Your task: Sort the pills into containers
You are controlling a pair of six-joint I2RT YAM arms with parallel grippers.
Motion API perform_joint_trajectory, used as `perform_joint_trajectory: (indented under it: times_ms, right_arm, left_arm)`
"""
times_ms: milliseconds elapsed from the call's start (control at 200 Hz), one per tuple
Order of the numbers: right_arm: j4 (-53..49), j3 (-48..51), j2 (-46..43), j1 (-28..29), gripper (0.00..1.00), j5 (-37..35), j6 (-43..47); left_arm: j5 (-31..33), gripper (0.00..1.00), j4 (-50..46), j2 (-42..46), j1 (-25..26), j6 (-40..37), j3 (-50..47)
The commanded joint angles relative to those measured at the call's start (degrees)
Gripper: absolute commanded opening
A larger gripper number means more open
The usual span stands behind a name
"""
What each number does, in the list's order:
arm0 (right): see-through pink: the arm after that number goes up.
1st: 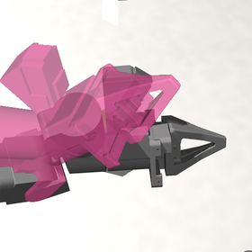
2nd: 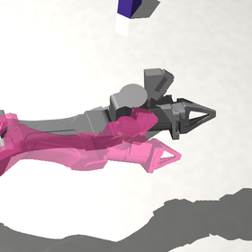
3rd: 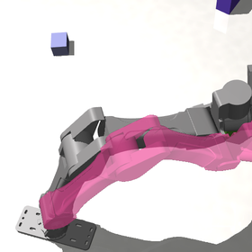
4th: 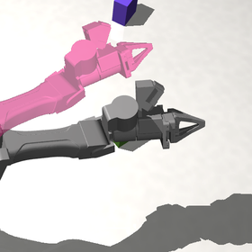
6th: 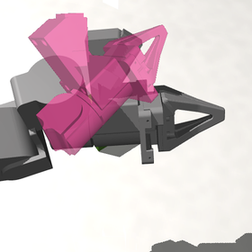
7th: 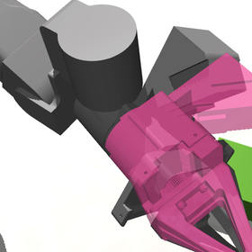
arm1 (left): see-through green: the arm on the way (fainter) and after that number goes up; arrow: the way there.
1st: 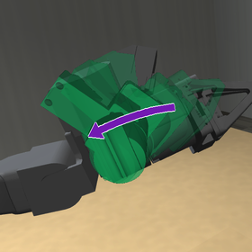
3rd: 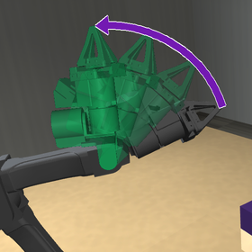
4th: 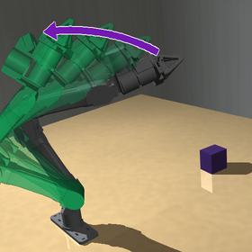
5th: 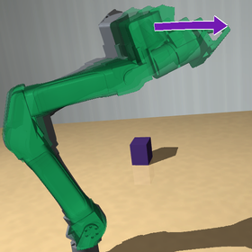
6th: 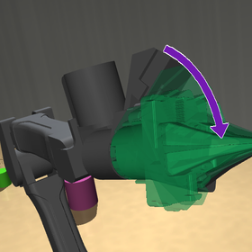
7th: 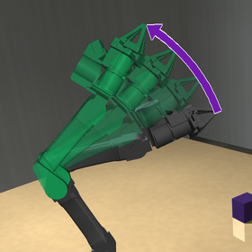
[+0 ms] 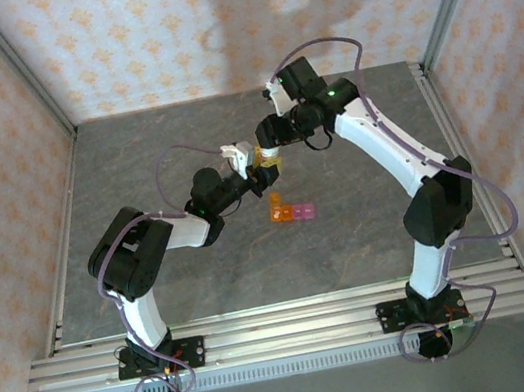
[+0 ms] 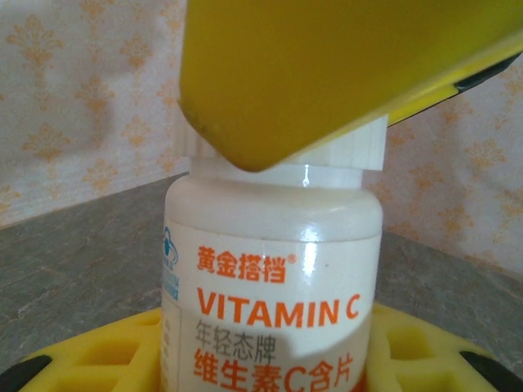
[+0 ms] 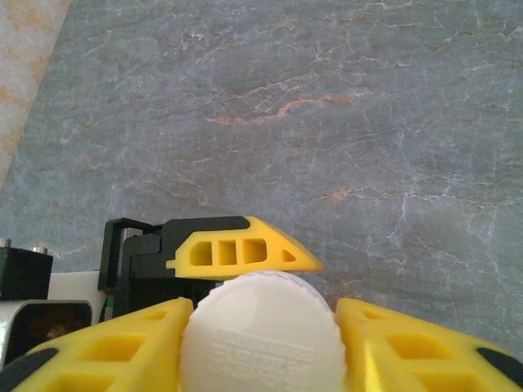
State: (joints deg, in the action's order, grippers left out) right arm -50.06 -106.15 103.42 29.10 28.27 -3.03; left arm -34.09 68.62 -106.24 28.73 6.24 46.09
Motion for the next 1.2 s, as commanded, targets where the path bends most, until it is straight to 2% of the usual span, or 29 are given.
perform_joint_trajectory:
  times_ms: [0, 155, 280, 375, 506, 641, 946, 1196]
  right_arm:
    - [2.5, 1.4, 0.0, 0.1, 0.44, -4.1, -7.7]
    - [7.8, 9.2, -1.8, 3.4, 0.41, -15.9, -21.2]
    - [14.7, 14.5, -4.0, 5.7, 0.42, -18.8, -28.2]
    - [16.1, 14.2, -3.9, 6.3, 0.46, -18.8, -29.7]
    - [11.9, 9.4, -2.6, 5.8, 0.57, -19.2, -27.1]
    - [11.2, 8.4, -5.0, 3.7, 0.72, -17.5, -25.0]
    - [12.0, 9.6, -11.3, -0.1, 0.81, -11.8, -16.4]
    - [2.4, 0.8, -4.3, -0.5, 0.76, -2.8, -2.4]
  left_arm:
    - [-0.4, 0.0, 3.7, 1.7, -0.4, 0.6, 1.1]
    - [3.3, 0.0, 4.1, 1.8, -0.3, -0.5, 0.5]
    - [5.9, 0.0, 4.0, 2.3, -0.1, -2.3, -0.3]
    - [6.5, 0.0, 3.9, 2.4, 0.0, -2.7, -0.7]
    - [6.7, 0.0, 4.0, 2.4, 0.0, -3.1, -1.1]
    - [6.7, 0.0, 4.0, 2.5, -0.1, -3.3, -1.3]
    - [5.3, 0.0, 4.0, 2.2, 0.0, -2.9, -1.1]
    - [4.0, 0.0, 3.9, 2.3, -0.1, -2.0, -0.6]
